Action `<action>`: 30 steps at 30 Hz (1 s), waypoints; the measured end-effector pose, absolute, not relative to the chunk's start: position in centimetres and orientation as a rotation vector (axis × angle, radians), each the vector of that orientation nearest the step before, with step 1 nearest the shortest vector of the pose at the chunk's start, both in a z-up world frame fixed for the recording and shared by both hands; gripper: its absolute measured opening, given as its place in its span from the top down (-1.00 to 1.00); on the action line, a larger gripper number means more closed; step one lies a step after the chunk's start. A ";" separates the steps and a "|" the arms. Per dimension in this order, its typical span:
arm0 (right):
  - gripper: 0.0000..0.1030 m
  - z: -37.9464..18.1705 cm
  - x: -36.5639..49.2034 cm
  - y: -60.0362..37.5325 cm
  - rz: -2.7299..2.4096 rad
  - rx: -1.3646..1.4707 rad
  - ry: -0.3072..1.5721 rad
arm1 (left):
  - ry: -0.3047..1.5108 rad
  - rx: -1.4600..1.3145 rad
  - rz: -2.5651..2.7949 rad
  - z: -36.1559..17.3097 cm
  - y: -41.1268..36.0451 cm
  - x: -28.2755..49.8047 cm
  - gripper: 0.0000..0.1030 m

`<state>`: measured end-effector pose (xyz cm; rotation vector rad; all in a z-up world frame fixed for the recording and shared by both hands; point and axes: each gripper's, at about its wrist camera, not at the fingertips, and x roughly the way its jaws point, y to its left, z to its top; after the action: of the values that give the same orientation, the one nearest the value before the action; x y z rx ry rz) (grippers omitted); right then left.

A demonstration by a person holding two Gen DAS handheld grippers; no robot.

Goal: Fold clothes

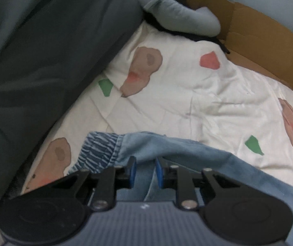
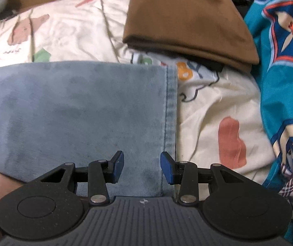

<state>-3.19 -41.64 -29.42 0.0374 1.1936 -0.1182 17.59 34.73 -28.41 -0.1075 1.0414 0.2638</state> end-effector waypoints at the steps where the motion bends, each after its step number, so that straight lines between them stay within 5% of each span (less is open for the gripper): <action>1: 0.12 -29.7 -3.1 -41.7 -0.113 0.051 1.209 | 1.047 -0.109 0.266 -28.8 34.8 18.1 0.57; 24: 0.10 -34.0 -1.3 -40.4 -0.070 -0.007 1.355 | 1.195 0.001 0.348 -34.7 34.5 25.5 0.72; 30: 0.10 -34.1 -1.4 -40.4 -0.058 -0.004 1.358 | 1.151 0.098 0.226 -30.1 33.0 22.7 0.28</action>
<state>-1.41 -40.44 -34.07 -0.0045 1.3575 -0.0576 22.66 32.97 -30.10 0.0985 1.1512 0.2258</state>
